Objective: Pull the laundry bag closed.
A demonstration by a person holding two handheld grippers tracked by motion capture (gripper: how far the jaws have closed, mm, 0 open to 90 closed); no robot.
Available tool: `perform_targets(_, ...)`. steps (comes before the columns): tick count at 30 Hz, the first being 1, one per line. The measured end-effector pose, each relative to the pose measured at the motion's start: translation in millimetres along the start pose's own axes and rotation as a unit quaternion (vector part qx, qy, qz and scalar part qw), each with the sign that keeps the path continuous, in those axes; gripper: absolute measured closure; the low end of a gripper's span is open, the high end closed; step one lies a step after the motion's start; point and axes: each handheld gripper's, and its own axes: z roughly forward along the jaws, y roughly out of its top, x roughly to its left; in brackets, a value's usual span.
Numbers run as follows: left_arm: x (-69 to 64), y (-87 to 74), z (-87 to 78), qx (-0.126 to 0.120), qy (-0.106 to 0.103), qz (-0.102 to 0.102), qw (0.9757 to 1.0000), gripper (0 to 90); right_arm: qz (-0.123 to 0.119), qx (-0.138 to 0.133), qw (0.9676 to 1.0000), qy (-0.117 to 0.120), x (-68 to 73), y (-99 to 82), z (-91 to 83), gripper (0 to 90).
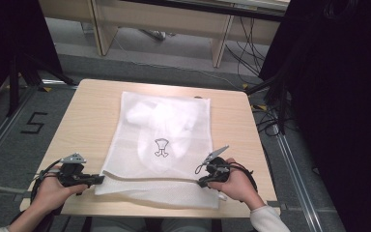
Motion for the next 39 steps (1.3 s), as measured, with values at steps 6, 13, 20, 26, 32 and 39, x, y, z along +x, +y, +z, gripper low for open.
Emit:
perform_targets(6, 0.1, -0.1, 0.2, -0.001, 0.001, 0.000, 1.0000, 85.7, 0.005, -0.001, 1.0000, -0.005, -1.6, -2.6, -0.9, 82.6)
perform_targets(13, -0.5, 0.0, 0.7, -0.002, -0.002, -0.003, 1.0000, 85.7, 0.016, 0.004, 0.9998, -0.006, -1.1, -4.2, -3.4, 82.6)
perform_targets(20, -0.2, -0.8, 1.3, -0.010, 0.002, -0.002, 0.9999, 85.7, 0.018, 0.007, 0.9997, -0.014, -4.9, -9.9, -4.4, 82.6)
perform_targets(26, -0.2, -0.1, 0.7, -0.001, 0.000, -0.003, 1.0000, 85.7, 0.021, 0.006, 0.9996, -0.015, -5.0, -12.9, -6.2, 82.6)
perform_targets(32, 0.3, -0.1, 0.1, 0.001, 0.001, -0.001, 1.0000, 85.7, 0.020, 0.008, 0.9997, -0.014, -6.2, -13.6, -6.5, 82.7)
perform_targets(39, 0.4, 0.0, 0.1, 0.002, 0.000, 0.000, 1.0000, 85.7, 0.030, 0.009, 0.9994, -0.017, -6.5, -17.6, -7.6, 82.7)
